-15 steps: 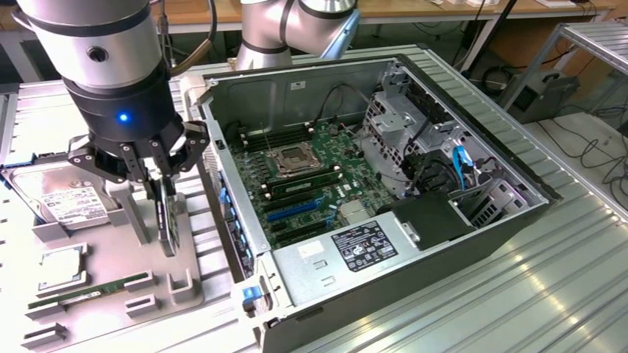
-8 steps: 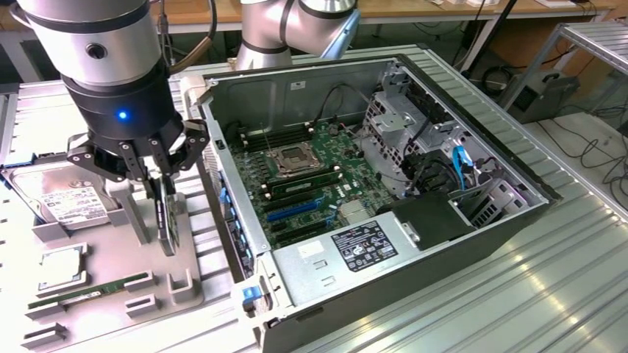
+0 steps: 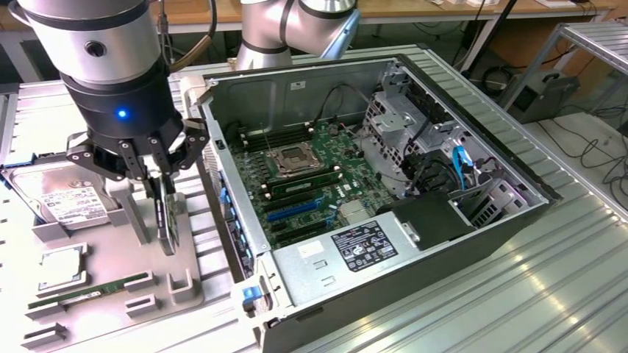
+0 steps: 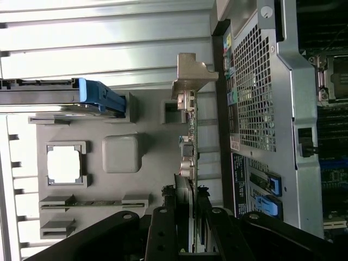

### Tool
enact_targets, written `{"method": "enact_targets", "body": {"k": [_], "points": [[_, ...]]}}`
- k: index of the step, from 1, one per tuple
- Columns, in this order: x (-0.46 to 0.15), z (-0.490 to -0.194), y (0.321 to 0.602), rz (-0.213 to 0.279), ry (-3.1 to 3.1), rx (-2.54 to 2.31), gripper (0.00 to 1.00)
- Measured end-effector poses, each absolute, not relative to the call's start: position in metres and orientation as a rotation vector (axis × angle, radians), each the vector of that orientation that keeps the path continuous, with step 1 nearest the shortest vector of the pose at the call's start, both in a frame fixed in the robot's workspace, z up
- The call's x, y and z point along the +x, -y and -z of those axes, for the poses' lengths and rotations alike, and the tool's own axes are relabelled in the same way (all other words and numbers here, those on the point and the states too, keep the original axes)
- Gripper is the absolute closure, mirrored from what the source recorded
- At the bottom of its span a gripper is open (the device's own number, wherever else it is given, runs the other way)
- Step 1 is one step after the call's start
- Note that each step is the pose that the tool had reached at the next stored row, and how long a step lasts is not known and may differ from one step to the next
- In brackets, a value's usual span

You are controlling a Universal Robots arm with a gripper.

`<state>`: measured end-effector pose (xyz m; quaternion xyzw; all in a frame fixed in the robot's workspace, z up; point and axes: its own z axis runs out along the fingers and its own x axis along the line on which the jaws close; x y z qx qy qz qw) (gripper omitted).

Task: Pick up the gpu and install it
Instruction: 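Pick up the gpu and move the gpu toward the slot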

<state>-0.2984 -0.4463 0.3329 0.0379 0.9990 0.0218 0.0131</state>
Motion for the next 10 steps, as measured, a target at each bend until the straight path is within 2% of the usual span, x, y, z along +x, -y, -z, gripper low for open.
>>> {"method": "enact_targets", "body": {"k": [10], "points": [[-0.2984, -0.3355, 0.4463, -0.068, -3.112, 0.118, 0.74]]}}
